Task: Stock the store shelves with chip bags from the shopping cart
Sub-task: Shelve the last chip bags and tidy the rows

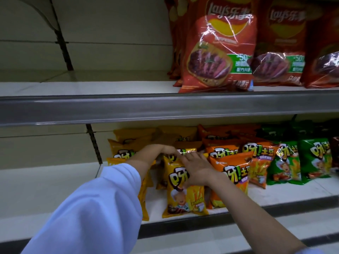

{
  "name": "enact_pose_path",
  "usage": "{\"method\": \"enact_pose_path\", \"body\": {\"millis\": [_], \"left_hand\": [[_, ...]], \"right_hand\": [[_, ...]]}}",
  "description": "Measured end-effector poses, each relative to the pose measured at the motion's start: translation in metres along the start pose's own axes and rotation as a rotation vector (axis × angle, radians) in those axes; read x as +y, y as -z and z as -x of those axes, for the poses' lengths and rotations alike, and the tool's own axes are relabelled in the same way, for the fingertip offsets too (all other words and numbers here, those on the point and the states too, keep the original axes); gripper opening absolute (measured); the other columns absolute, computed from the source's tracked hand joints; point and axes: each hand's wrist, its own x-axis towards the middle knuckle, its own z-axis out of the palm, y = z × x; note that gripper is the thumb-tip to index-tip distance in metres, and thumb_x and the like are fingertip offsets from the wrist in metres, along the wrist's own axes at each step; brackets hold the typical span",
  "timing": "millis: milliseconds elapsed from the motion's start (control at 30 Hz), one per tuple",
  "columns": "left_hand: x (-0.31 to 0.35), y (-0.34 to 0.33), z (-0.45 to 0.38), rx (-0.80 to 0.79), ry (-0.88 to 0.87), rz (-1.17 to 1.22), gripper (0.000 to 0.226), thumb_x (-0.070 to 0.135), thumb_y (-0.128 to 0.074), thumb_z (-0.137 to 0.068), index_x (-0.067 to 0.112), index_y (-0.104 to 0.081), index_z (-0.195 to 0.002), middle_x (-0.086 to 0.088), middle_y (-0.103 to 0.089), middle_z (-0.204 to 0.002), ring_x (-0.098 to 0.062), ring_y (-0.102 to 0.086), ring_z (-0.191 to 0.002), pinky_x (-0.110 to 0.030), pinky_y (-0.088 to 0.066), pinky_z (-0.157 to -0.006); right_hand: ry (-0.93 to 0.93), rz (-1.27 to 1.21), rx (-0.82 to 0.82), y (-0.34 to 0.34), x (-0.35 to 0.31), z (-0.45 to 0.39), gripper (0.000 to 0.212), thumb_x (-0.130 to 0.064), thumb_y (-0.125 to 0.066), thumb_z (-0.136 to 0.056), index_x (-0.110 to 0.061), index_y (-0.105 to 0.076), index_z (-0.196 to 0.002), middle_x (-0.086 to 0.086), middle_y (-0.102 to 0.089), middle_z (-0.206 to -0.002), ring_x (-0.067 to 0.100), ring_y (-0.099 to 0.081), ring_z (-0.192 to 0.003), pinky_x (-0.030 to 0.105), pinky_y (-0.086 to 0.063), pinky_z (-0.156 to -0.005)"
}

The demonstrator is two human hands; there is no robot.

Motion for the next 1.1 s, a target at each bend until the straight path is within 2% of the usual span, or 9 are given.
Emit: {"method": "enact_pose_path", "body": {"millis": [67, 133, 333, 433, 700, 767, 867, 1000, 1100], "left_hand": [[0.004, -0.007, -0.009, 0.018, 0.06, -0.078, 0.061, 0.05, -0.054, -0.087, 0.002, -0.054, -0.125, -0.009, -0.057, -0.109, -0.019, -0.048, -0.097, -0.028, -0.04, -0.084], [0.014, -0.012, -0.001, 0.103, 0.092, -0.045, 0.04, 0.033, -0.045, -0.098, 0.003, -0.057, -0.122, -0.019, -0.059, -0.114, -0.026, -0.052, -0.093, -0.032, -0.043, -0.082], [0.021, -0.009, 0.014, 0.129, 0.172, 0.105, 0.084, 0.07, -0.049, -0.075, 0.018, -0.043, -0.141, -0.001, -0.038, -0.148, -0.025, -0.038, -0.134, -0.039, -0.032, -0.112], [0.029, -0.007, 0.025, 0.176, 0.207, 0.082, 0.062, 0.053, -0.038, -0.098, 0.018, -0.028, -0.148, -0.005, -0.029, -0.151, -0.028, -0.03, -0.139, -0.037, -0.031, -0.108], [0.033, -0.006, 0.029, 0.307, 0.168, -0.045, 0.035, 0.032, -0.039, -0.102, 0.016, -0.041, -0.132, -0.009, -0.039, -0.145, -0.026, -0.044, -0.123, -0.037, -0.037, -0.103], [0.046, 0.002, 0.048, 0.327, 0.15, -0.087, 0.041, 0.03, -0.04, -0.103, 0.005, -0.041, -0.136, -0.013, -0.041, -0.145, -0.027, -0.045, -0.124, -0.034, -0.037, -0.102], [0.036, 0.004, 0.038, 0.365, 0.169, -0.167, 0.038, 0.025, -0.037, -0.104, -0.008, -0.053, -0.112, -0.018, -0.055, -0.123, -0.025, -0.053, -0.101, -0.027, -0.042, -0.091], [0.049, -0.004, 0.019, 0.342, 0.162, 0.24, 0.065, 0.052, -0.042, -0.097, 0.011, -0.034, -0.146, -0.009, -0.033, -0.153, -0.031, -0.032, -0.139, -0.041, -0.027, -0.114], [0.085, -0.01, 0.001, 0.226, 0.099, 0.323, 0.092, 0.068, -0.051, -0.081, 0.016, -0.022, -0.152, -0.008, -0.016, -0.16, -0.031, -0.016, -0.146, -0.047, -0.018, -0.118]], "right_hand": [[0.033, 0.019, 0.021, -0.004, 0.001, -0.003, 0.114, -0.048, -0.076, -0.074, -0.016, -0.002, -0.154, 0.01, -0.017, -0.156, 0.03, -0.008, -0.145, 0.046, -0.004, -0.118], [0.068, 0.007, 0.024, -0.007, 0.003, -0.005, 0.104, -0.046, -0.075, -0.077, -0.015, -0.011, -0.153, 0.011, -0.017, -0.156, 0.03, -0.008, -0.145, 0.049, -0.003, -0.119], [0.144, -0.025, 0.097, -0.008, 0.011, -0.007, 0.087, -0.045, -0.071, -0.081, -0.013, -0.023, -0.147, 0.009, -0.017, -0.156, 0.03, -0.015, -0.141, 0.047, -0.008, -0.116], [0.165, -0.006, 0.204, -0.012, 0.013, -0.011, 0.084, -0.045, -0.071, -0.081, -0.014, -0.027, -0.145, 0.007, -0.019, -0.155, 0.028, -0.017, -0.14, 0.045, -0.005, -0.117], [0.175, -0.026, 0.196, -0.012, 0.014, -0.011, 0.095, -0.051, -0.07, -0.079, -0.015, -0.018, -0.15, 0.006, -0.021, -0.152, 0.026, -0.011, -0.145, 0.045, 0.009, -0.118], [0.166, -0.095, 0.214, -0.004, 0.02, -0.002, 0.1, -0.055, -0.07, -0.077, -0.019, -0.014, -0.152, 0.003, -0.021, -0.152, 0.023, -0.01, -0.144, 0.043, 0.007, -0.12], [0.119, -0.16, 0.242, 0.007, 0.04, 0.016, 0.1, -0.057, -0.07, -0.077, -0.021, -0.014, -0.152, 0.001, -0.024, -0.149, 0.019, -0.014, -0.142, 0.039, 0.002, -0.12], [-0.005, -0.15, 0.204, 0.016, 0.083, 0.037, 0.096, -0.058, -0.067, -0.079, -0.02, -0.018, -0.152, 0.002, -0.026, -0.149, 0.021, -0.015, -0.143, 0.041, -0.001, -0.12], [-0.067, -0.106, 0.143, 0.017, 0.114, 0.049, 0.099, -0.058, -0.068, -0.077, -0.018, -0.017, -0.152, 0.003, -0.025, -0.151, 0.021, -0.014, -0.144, 0.043, -0.001, -0.12]]}}
